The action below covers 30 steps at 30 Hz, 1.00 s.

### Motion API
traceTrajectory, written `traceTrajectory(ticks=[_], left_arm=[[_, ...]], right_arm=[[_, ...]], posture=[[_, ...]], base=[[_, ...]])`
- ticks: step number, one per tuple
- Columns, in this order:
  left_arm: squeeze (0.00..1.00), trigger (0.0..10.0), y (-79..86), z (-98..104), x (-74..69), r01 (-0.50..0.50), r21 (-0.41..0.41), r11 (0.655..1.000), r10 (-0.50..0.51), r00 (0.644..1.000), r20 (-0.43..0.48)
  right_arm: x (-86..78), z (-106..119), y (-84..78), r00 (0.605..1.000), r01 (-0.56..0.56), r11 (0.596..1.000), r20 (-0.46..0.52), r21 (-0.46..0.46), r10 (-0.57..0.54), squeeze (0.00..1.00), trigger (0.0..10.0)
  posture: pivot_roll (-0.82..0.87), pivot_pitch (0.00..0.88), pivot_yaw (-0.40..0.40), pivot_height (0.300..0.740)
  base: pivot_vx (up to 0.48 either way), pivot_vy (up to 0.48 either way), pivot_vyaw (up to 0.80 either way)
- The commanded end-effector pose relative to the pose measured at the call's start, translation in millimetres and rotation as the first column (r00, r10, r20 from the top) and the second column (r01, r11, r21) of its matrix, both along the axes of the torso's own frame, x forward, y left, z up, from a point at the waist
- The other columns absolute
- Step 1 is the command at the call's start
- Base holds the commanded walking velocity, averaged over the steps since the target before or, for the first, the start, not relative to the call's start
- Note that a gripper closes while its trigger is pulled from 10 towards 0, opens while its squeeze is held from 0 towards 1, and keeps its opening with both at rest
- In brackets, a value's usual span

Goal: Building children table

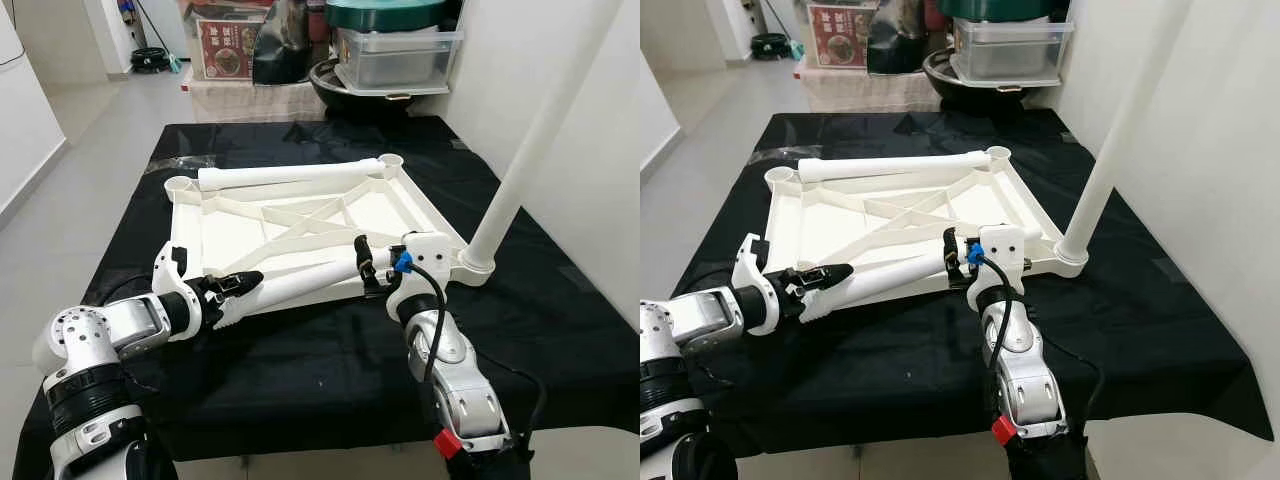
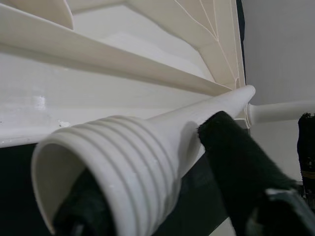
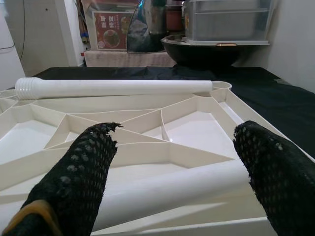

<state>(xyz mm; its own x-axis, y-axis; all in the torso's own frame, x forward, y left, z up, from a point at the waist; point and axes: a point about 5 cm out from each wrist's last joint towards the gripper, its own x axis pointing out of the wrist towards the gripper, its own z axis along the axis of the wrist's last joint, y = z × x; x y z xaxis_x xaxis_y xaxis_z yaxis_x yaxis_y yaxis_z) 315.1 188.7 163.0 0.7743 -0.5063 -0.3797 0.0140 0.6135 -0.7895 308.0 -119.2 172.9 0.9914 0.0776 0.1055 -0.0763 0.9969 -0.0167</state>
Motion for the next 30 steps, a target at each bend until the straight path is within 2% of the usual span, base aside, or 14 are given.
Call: traceTrajectory(ticks=[1, 11, 18, 19, 20, 21, 22, 24, 25, 26, 27, 28, 30], left_arm=[[0.00, 0.0, 2.7, -4.1, -1.2, -0.001, 0.010, 1.000, 0.001, 1.000, -0.015], [0.00, 0.0, 2.1, -3.8, -2.1, -0.009, -0.011, 1.000, 0.009, 1.000, 0.003], [0.00, 0.0, -3.6, 4.8, -3.5, -0.009, -0.041, 0.999, 0.012, 0.998, 0.066], [0.00, 0.0, -4.8, 10.8, -4.0, -0.008, -0.036, 0.999, 0.012, 0.994, 0.110], [0.00, 0.0, -4.8, 10.8, -4.0, -0.008, -0.036, 0.999, 0.012, 0.994, 0.110], [0.00, 0.0, -6.6, 19.0, -4.6, -0.004, -0.016, 1.000, 0.007, 0.985, 0.174], [0.00, 0.0, -6.6, 19.0, -4.6, -0.004, -0.016, 1.000, 0.007, 0.985, 0.174], [0.00, 0.0, -10.9, 35.1, -6.1, -0.001, 0.027, 1.000, -0.007, 0.957, 0.291], [0.00, 0.0, -10.9, 35.1, -6.1, -0.001, 0.027, 1.000, -0.007, 0.957, 0.291], [0.00, 0.0, -13.0, 40.8, -7.1, -0.002, 0.048, 0.999, -0.014, 0.942, 0.334], [0.00, 0.0, -13.0, 40.8, -7.1, -0.002, 0.048, 0.999, -0.014, 0.942, 0.334], [0.00, 0.0, -14.7, 45.7, -8.7, -0.002, 0.088, 0.996, -0.032, 0.925, 0.378], [0.00, 0.0, -15.9, 48.5, -9.9, -0.003, 0.118, 0.993, -0.046, 0.914, 0.404]], right_arm=[[0.6, 3.8, 1.1, 1.000, -0.003, 1.000, 0.005, 0.002, 0.003, 0.00, 10.0], [1.1, 7.1, 2.2, 1.000, -0.006, 1.000, 0.014, 0.007, 0.006, 0.00, 10.0], [1.9, 11.4, 4.4, 0.999, -0.019, 0.999, 0.026, 0.040, 0.018, 0.00, 10.0], [2.8, 14.4, 6.6, 0.999, -0.042, 0.994, 0.026, 0.105, 0.039, 0.00, 10.0], [2.8, 14.4, 6.6, 0.999, -0.042, 0.994, 0.026, 0.105, 0.039, 0.00, 10.0], [4.6, 17.6, 7.8, 0.998, -0.056, 0.981, 0.020, 0.185, 0.053, 0.00, 10.0], [4.6, 17.6, 7.8, 0.998, -0.056, 0.981, 0.020, 0.185, 0.053, 0.00, 10.0], [10.4, 22.6, 9.0, 0.995, -0.087, 0.934, -0.006, 0.346, 0.095, 0.00, 10.0], [10.4, 22.6, 9.0, 0.995, -0.087, 0.934, -0.006, 0.346, 0.095, 0.00, 10.0], [13.9, 23.8, 8.2, 0.993, -0.097, 0.908, -0.019, 0.407, 0.115, 0.00, 10.0], [13.9, 23.8, 8.2, 0.993, -0.097, 0.908, -0.019, 0.407, 0.115, 0.00, 10.0], [17.5, 24.5, 7.5, 0.989, -0.114, 0.882, -0.029, 0.457, 0.143, 0.00, 10.0], [20.2, 25.3, 6.7, 0.987, -0.123, 0.867, -0.035, 0.482, 0.159, 0.00, 10.0]], posture=[[0.08, 0.036, -0.034, 0.740], [0.08, 0.036, -0.036, 0.740], [0.08, 0.034, -0.034, 0.740], [0.08, 0.031, -0.038, 0.740], [0.08, 0.031, -0.038, 0.740], [0.08, 0.030, -0.036, 0.740], [0.08, 0.030, -0.036, 0.740], [0.08, 0.025, -0.042, 0.740], [0.08, 0.025, -0.042, 0.740], [0.08, 0.021, -0.042, 0.740], [0.08, 0.021, -0.042, 0.740], [0.08, 0.015, -0.045, 0.740], [0.08, 0.014, -0.045, 0.740]], base=[[0.000, 0.000, 0.00], [0.000, 0.000, 0.00], [0.000, 0.000, 0.00], [0.000, 0.000, 0.00], [0.000, 0.000, 0.00], [0.000, 0.000, 0.00], [0.000, 0.000, 0.00], [0.000, 0.000, 0.00], [0.000, 0.000, 0.00], [0.000, 0.000, 0.00], [0.000, 0.000, 0.00], [0.000, 0.000, 0.00], [0.000, 0.000, 0.00]])
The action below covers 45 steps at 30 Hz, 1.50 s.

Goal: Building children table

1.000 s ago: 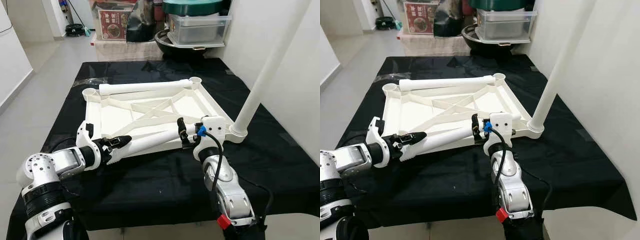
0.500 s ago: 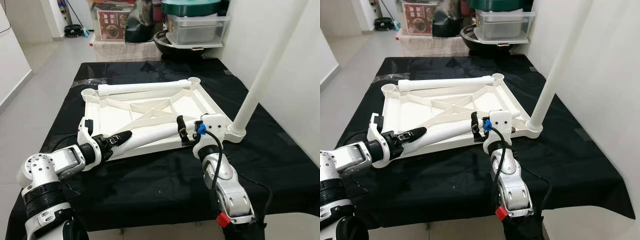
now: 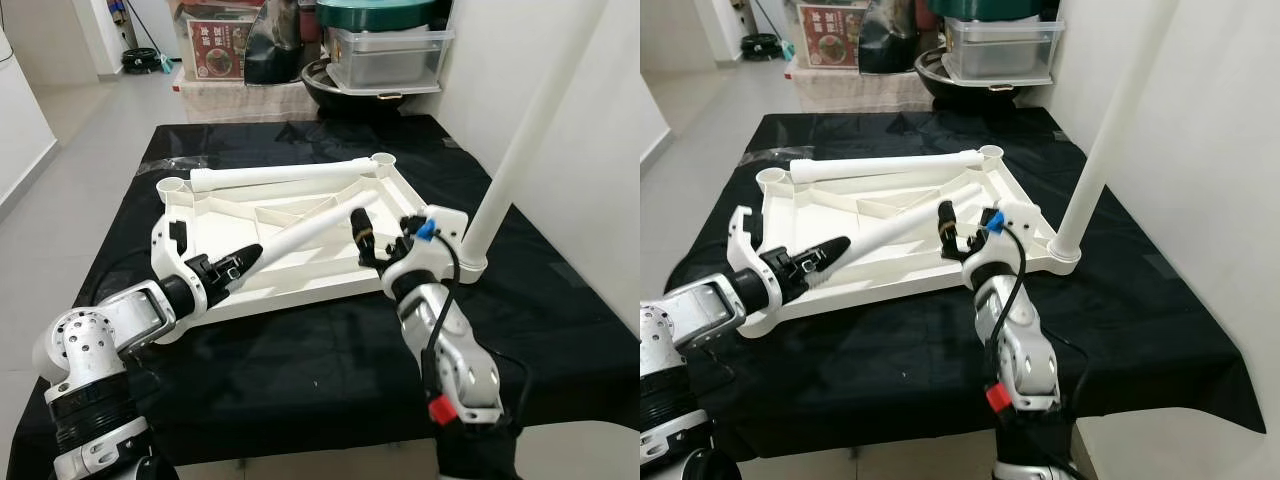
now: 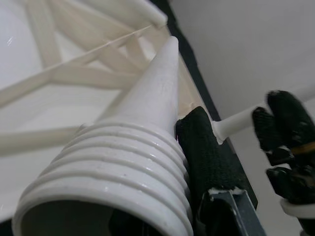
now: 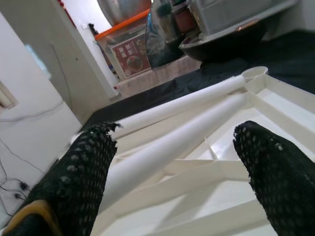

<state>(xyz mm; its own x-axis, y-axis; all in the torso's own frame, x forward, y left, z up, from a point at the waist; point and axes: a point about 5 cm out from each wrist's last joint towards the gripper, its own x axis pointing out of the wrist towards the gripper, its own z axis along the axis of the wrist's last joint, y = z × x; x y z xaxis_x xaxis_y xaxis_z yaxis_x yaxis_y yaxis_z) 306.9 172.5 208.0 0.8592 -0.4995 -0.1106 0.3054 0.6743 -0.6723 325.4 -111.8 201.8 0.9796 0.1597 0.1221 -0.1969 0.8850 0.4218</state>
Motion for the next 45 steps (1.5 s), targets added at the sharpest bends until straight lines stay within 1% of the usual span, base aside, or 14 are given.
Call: traceTrajectory(ticks=[1, 12, 16, 17, 21, 22, 23, 24, 26, 27, 28, 31, 40, 45], left_arm=[[0.00, 0.0, -0.6, 5.4, -2.9, -0.008, 0.064, 0.998, 0.004, 0.998, 0.066], [0.00, 0.0, -12.6, 14.1, -11.0, 0.005, 0.291, 0.957, -0.074, 0.971, 0.229], [0.00, 0.0, -16.6, 10.5, -17.8, -0.023, 0.448, 0.894, -0.127, 0.945, 0.301], [0.00, 0.0, -16.0, 9.3, -20.3, -0.066, 0.508, 0.859, -0.127, 0.933, 0.337], [0.00, 0.0, -14.6, 11.0, -23.2, -0.156, 0.568, 0.808, -0.109, 0.908, 0.404], [0.00, 10.0, -13.7, 12.9, -25.7, -0.215, 0.606, 0.766, -0.107, 0.887, 0.450], [0.00, 10.0, -13.7, 12.9, -25.7, -0.215, 0.606, 0.766, -0.107, 0.887, 0.450], [0.00, 10.0, -14.7, 14.6, -27.7, -0.247, 0.650, 0.719, -0.138, 0.865, 0.482], [0.00, 10.0, -16.0, 15.7, -29.2, -0.267, 0.678, 0.685, -0.165, 0.849, 0.502], [0.00, 10.0, -17.3, 17.9, -31.2, -0.307, 0.702, 0.642, -0.195, 0.821, 0.537], [0.00, 10.0, -19.2, 19.3, -33.4, -0.345, 0.728, 0.593, -0.234, 0.791, 0.565], [0.00, 10.0, -22.8, 20.4, -37.7, -0.384, 0.730, 0.565, -0.272, 0.748, 0.605], [0.00, 10.0, -29.8, 19.1, -46.6, -0.452, 0.714, 0.535, -0.334, 0.663, 0.670], [0.00, 10.0, -40.7, 15.7, -58.9, -0.501, 0.697, 0.513, -0.400, 0.579, 0.711]], right_arm=[[5.6, -2.8, -1.1, 0.998, -0.042, 0.995, -0.045, 0.086, 0.046, 0.00, 10.0], [9.7, -3.5, 7.9, 0.979, -0.166, 0.958, -0.075, 0.235, 0.188, 0.00, 10.0], [12.9, -6.2, 10.1, 0.953, -0.242, 0.900, -0.083, 0.363, 0.290, 0.00, 10.0], [15.3, -8.6, 9.2, 0.942, -0.264, 0.872, -0.083, 0.412, 0.324, 1.00, 10.0], [20.3, -11.6, 4.3, 0.934, -0.269, 0.855, -0.096, 0.444, 0.344, 1.00, 10.0], [21.6, -11.7, 5.4, 0.913, -0.310, 0.836, -0.103, 0.452, 0.394, 1.00, 10.0], [21.6, -11.7, 5.4, 0.913, -0.310, 0.836, -0.103, 0.452, 0.394, 1.00, 10.0], [20.8, -10.9, 7.4, 0.896, -0.351, 0.820, -0.091, 0.453, 0.434, 0.82, 10.0], [20.1, -10.4, 8.5, 0.884, -0.378, 0.807, -0.083, 0.454, 0.460, 0.82, 10.0], [19.1, -9.9, 10.1, 0.864, -0.413, 0.785, -0.072, 0.462, 0.498, 0.00, 10.0], [18.3, -9.1, 11.7, 0.846, -0.439, 0.757, -0.061, 0.483, 0.530, 0.00, 10.0], [18.0, -4.9, 13.7, 0.817, -0.481, 0.711, -0.031, 0.513, 0.576, 0.00, 10.0], [20.9, 0.8, 15.1, 0.777, -0.526, 0.645, 0.006, 0.555, 0.629, 0.00, 10.0], [24.0, 1.1, 16.7, 0.758, -0.542, 0.617, 0.016, 0.571, 0.651, 0.00, 10.0]], posture=[[0.08, 0.006, -0.045, 0.740], [0.09, 0.000, -0.047, 0.740], [0.09, 0.000, -0.053, 0.740], [0.09, 0.000, -0.053, 0.740], [0.10, 0.000, -0.057, 0.740], [0.10, 0.000, -0.059, 0.740], [0.10, 0.000, -0.059, 0.740], [0.10, 0.000, -0.062, 0.740], [0.10, 0.000, -0.063, 0.740], [0.10, 0.000, -0.067, 0.740], [0.10, 0.000, -0.071, 0.740], [0.10, 0.000, -0.069, 0.740], [0.10, 0.000, -0.076, 0.740], [0.10, 0.000, -0.075, 0.740]], base=[[0.000, 0.000, 0.00], [0.000, 0.000, 0.00], [0.000, 0.000, 0.00], [0.000, 0.000, 0.00], [0.000, 0.000, 0.00], [0.000, 0.000, 0.00], [0.000, 0.000, 0.00], [0.000, 0.000, 0.00], [0.000, 0.000, 0.00], [0.000, 0.000, 0.00], [0.000, 0.000, 0.00], [0.000, 0.000, 0.00], [0.000, 0.000, 0.00], [0.000, 0.000, 0.00]])
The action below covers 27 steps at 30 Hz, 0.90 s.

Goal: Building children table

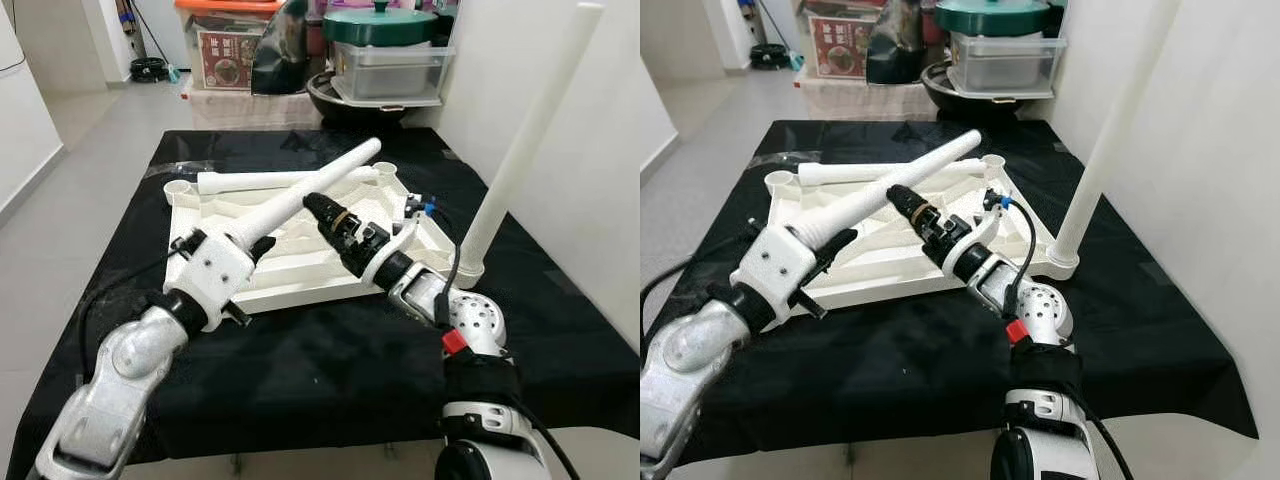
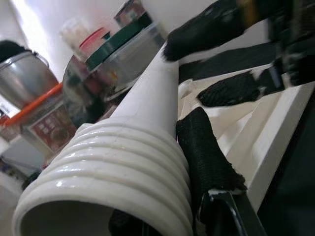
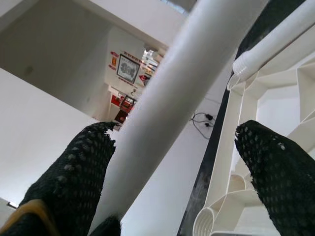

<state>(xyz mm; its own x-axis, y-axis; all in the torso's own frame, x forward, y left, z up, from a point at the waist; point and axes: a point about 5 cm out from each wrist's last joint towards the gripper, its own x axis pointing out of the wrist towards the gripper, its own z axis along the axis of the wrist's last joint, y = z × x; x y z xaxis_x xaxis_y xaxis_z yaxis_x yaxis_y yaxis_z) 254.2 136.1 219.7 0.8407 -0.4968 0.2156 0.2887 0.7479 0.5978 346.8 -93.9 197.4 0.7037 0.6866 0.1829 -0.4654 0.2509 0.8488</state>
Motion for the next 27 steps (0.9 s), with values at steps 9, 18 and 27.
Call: traceTrajectory(ticks=[9, 18, 27], left_arm=[[0.00, 10.0, -17.4, 0.1, -16.5, 0.083, -0.005, 0.997, -0.083, 0.995, 0.058], [0.00, 10.0, -23.5, -7.1, -22.4, 0.108, -0.021, 0.994, -0.107, 0.993, 0.057], [0.00, 10.0, -30.7, -9.9, -25.9, 0.136, -0.036, 0.990, -0.134, 0.990, 0.049]], right_arm=[[14.1, 14.9, 2.6, 1.000, 0.001, 0.995, -0.005, 0.103, 0.000, 0.00, 10.0], [10.0, 23.3, 10.7, 0.993, -0.119, 0.975, 0.018, 0.186, 0.118, 0.00, 10.0], [4.7, 22.5, 15.9, 0.982, -0.186, 0.962, 0.023, 0.198, 0.185, 0.00, 10.0]], posture=[[0.11, 0.001, -0.075, 0.740], [0.11, 0.009, -0.075, 0.740], [0.11, 0.010, -0.073, 0.740]], base=[[0.000, 0.000, 0.00], [0.000, 0.000, 0.00], [0.000, 0.000, 0.00]])
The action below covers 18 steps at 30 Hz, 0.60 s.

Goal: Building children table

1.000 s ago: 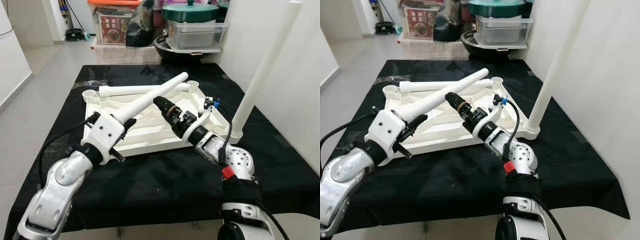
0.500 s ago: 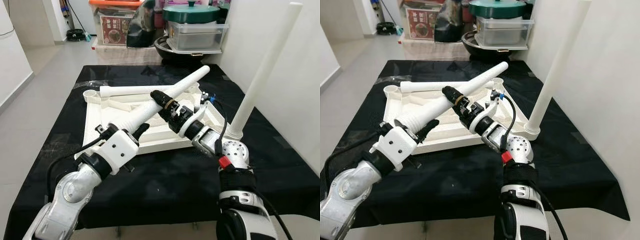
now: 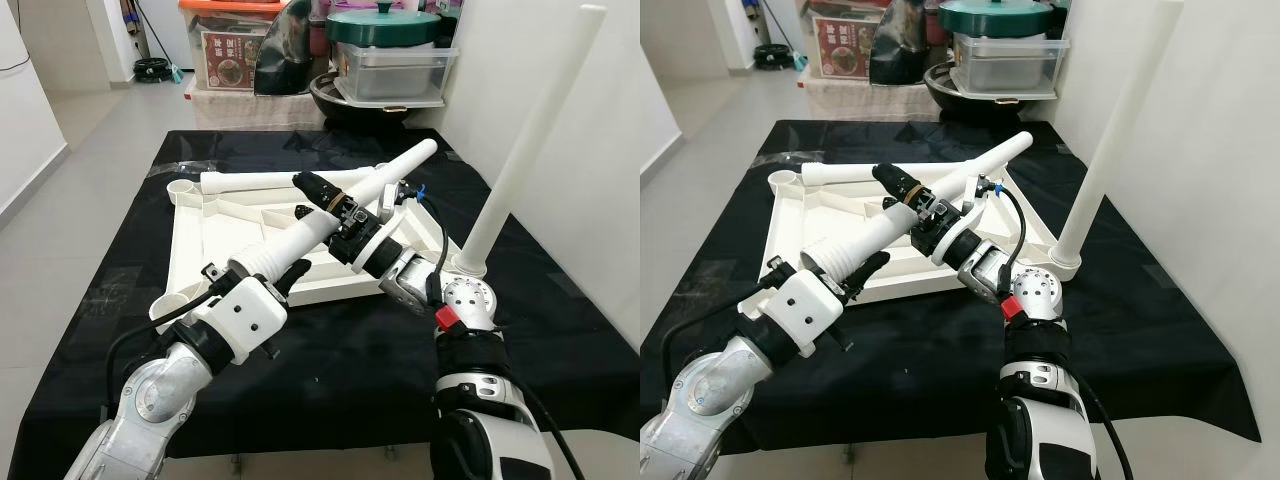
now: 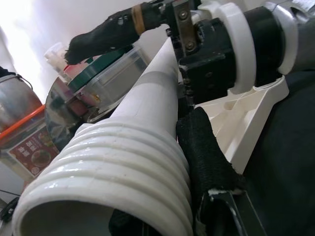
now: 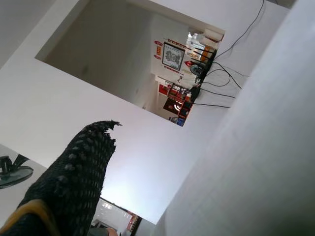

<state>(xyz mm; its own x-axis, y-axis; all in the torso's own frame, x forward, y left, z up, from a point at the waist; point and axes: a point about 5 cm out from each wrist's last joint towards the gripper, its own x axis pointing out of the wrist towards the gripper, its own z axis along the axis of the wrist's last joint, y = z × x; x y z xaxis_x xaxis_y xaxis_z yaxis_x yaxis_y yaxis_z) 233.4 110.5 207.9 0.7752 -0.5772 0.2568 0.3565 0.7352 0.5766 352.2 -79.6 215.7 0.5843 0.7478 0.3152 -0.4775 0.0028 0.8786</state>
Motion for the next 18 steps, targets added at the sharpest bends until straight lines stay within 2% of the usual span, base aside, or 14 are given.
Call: traceTrajectory(ticks=[1, 9, 10, 13, 14, 18], left_arm=[[0.00, 10.0, -5.1, 1.9, -5.1, 0.024, 0.000, 1.000, -0.024, 0.999, 0.022], [0.00, 10.0, -11.5, -1.6, -8.7, 0.049, -0.009, 0.999, -0.049, 0.999, 0.009], [0.00, 10.0, -12.6, -2.1, -9.3, 0.054, -0.008, 0.998, -0.054, 0.998, 0.009], [0.00, 10.0, -13.3, -2.3, -9.6, 0.056, -0.013, 0.998, -0.056, 0.998, 0.008], [0.00, 10.0, -14.5, -2.8, -10.0, 0.063, -0.013, 0.998, -0.063, 0.998, 0.005], [0.00, 10.0, -16.3, -4.2, -11.3, 0.068, -0.025, 0.997, -0.069, 0.998, -0.007]], right_arm=[[-0.7, 4.1, 1.7, 1.000, -0.017, 1.000, 0.016, 0.009, 0.017, 0.00, 10.0], [-2.2, 3.2, 3.8, 0.999, -0.044, 0.999, 0.017, 0.005, 0.044, 0.00, 10.0], [-3.1, 3.2, 4.4, 0.998, -0.053, 0.999, 0.019, 0.006, 0.053, 0.00, 4.4], [-4.1, 3.2, 4.9, 0.998, -0.063, 0.998, 0.019, 0.009, 0.063, 0.00, 4.4], [-5.3, 3.2, 5.5, 0.997, -0.073, 0.997, 0.021, 0.012, 0.073, 0.00, 0.0], [-7.1, 2.3, 6.9, 0.996, -0.085, 0.996, 0.019, 0.017, 0.084, 0.00, 0.0]], posture=[[0.11, 0.010, -0.073, 0.740], [0.11, 0.010, -0.073, 0.740], [0.11, 0.011, -0.072, 0.740], [0.11, 0.011, -0.072, 0.740], [0.10, 0.011, -0.071, 0.740], [0.10, 0.014, -0.072, 0.740]], base=[[0.000, 0.000, 0.00], [0.000, 0.000, 0.00], [0.000, 0.000, 0.00], [0.000, 0.000, 0.00], [0.000, 0.000, 0.00], [0.000, 0.000, 0.00]])
